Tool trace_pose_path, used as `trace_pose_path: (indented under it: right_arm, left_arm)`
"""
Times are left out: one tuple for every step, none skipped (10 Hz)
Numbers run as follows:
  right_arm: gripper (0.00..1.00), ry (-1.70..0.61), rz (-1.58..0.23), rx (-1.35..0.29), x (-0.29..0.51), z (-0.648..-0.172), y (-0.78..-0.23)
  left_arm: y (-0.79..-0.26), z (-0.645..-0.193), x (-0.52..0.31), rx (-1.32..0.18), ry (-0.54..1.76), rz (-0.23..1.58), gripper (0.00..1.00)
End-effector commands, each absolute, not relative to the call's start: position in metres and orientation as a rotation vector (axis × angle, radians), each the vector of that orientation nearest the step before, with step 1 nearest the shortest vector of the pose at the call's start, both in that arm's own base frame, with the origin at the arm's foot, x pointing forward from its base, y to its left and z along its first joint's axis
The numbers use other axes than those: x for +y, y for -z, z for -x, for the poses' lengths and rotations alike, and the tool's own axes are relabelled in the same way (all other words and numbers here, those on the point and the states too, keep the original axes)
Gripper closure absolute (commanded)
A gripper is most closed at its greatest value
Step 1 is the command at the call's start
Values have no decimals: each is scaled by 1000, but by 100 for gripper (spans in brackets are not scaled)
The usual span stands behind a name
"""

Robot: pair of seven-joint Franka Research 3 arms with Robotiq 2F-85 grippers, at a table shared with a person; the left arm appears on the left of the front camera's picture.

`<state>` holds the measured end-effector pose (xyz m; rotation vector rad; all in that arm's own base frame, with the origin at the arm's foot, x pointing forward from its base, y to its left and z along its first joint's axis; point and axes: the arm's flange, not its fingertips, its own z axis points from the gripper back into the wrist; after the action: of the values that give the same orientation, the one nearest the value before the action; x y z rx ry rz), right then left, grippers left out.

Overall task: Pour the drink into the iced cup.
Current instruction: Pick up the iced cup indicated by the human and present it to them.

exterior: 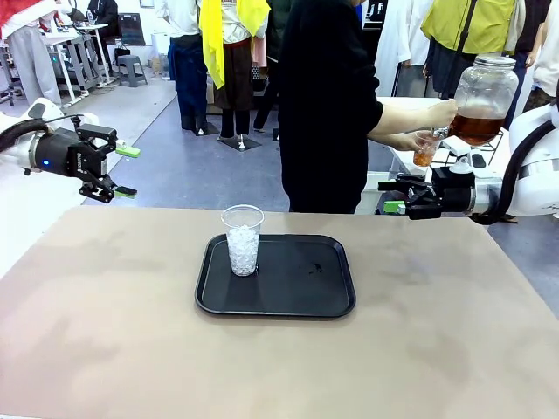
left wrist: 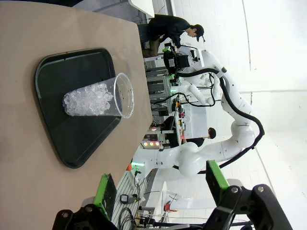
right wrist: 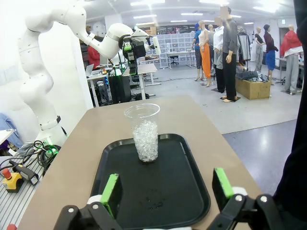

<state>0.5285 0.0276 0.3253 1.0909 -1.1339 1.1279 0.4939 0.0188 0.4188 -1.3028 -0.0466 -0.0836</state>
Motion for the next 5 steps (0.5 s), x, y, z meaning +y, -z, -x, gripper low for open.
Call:
trace_pose_path:
  right_arm:
    - [0, -1119, -1108, -1127, 26, -527, -327]
    - [0, -1119, -1108, -1127, 26, -527, -327]
    - [0, -1119, -1108, -1127, 26, -527, -327]
    - [0, -1119, -1108, -1127, 26, -527, -327]
    - [0, -1119, -1108, -1127, 26, -527, -327]
  left_arm:
    - [-420, -492, 18, -46, 74, 1307, 0]
    - [-420, -492, 18, -46, 74, 1307, 0]
    - [-420, -492, 18, -46, 74, 1307, 0]
    - [-420, -492, 18, -46, 74, 1307, 0]
    - [-420, -492, 18, -46, 74, 1307, 0]
